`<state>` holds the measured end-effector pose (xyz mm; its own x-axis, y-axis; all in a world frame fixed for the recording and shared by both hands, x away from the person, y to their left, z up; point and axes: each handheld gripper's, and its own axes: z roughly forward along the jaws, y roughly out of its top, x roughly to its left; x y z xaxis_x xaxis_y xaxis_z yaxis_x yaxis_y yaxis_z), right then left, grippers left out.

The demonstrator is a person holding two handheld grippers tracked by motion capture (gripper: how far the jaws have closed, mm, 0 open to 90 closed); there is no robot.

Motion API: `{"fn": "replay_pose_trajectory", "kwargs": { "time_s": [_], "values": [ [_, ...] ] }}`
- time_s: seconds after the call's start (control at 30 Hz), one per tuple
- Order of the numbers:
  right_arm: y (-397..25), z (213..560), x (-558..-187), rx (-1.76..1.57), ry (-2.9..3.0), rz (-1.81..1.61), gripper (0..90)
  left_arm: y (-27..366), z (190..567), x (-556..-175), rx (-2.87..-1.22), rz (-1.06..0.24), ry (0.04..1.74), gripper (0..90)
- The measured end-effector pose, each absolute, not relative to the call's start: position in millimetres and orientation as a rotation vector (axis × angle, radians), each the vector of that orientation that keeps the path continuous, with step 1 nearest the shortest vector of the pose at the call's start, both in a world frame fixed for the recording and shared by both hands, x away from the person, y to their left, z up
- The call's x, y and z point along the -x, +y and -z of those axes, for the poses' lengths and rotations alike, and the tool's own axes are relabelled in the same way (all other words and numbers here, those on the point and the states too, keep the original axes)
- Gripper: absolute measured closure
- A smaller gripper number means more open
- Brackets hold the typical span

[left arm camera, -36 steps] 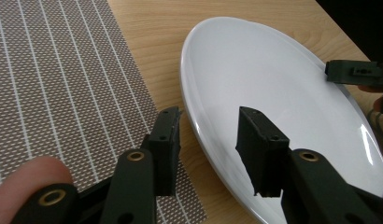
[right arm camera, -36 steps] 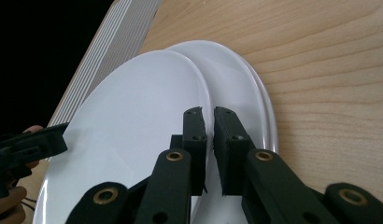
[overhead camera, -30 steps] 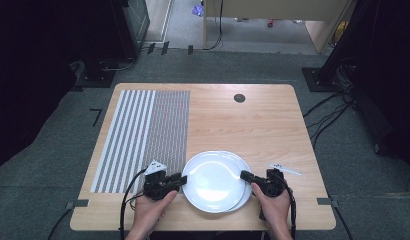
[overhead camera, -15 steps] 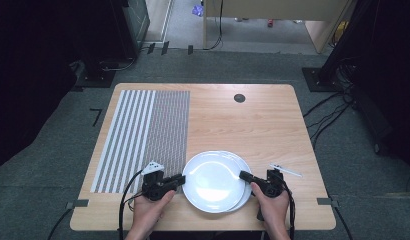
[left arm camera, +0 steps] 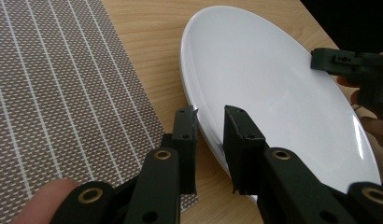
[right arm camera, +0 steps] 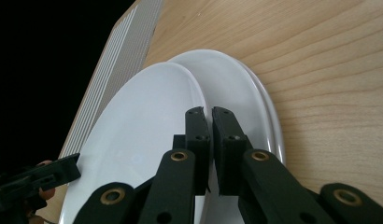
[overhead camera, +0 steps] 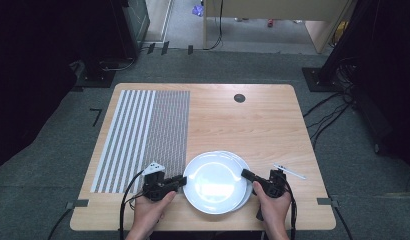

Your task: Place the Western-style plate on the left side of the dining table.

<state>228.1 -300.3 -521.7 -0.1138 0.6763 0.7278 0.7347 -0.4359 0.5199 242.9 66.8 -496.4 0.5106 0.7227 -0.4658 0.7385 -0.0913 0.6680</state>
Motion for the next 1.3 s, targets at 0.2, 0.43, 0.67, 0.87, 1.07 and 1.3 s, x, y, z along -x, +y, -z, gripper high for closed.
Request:
{"fn": "replay_pose_trajectory", "kwargs": {
  "time_s": [0.2, 0.43, 0.67, 0.87, 1.07, 1.3],
  "values": [
    [-304.4, 520.6, -227.2, 2.073, -1.612, 1.656, 87.5, 64.5, 496.2, -241.5, -1.818, 0.045, 1.203, 80.7],
    [-310.3, 524.1, -227.5, 2.071, -1.523, 1.670, 88.4, 64.4, 499.2, -243.3, -1.788, 0.103, 1.216, 75.0],
    [-306.6, 526.9, -228.1, 2.051, -1.524, 1.654, 88.2, 62.2, 502.2, -242.6, -1.807, 0.102, 1.235, 71.5],
    [-305.7, 523.5, -227.4, 2.025, -1.524, 1.688, 88.5, 63.8, 500.5, -243.0, -1.776, 0.098, 1.275, 74.0],
    [-302.8, 526.2, -227.1, 2.035, -1.497, 1.684, 88.2, 64.1, 495.6, -241.8, -1.786, 0.065, 1.271, 75.2],
    [-297.2, 516.5, -227.4, 2.017, -1.536, 1.724, 88.0, 69.6, 488.5, -243.2, -1.765, 0.048, 1.273, 76.8]
  ]
}}
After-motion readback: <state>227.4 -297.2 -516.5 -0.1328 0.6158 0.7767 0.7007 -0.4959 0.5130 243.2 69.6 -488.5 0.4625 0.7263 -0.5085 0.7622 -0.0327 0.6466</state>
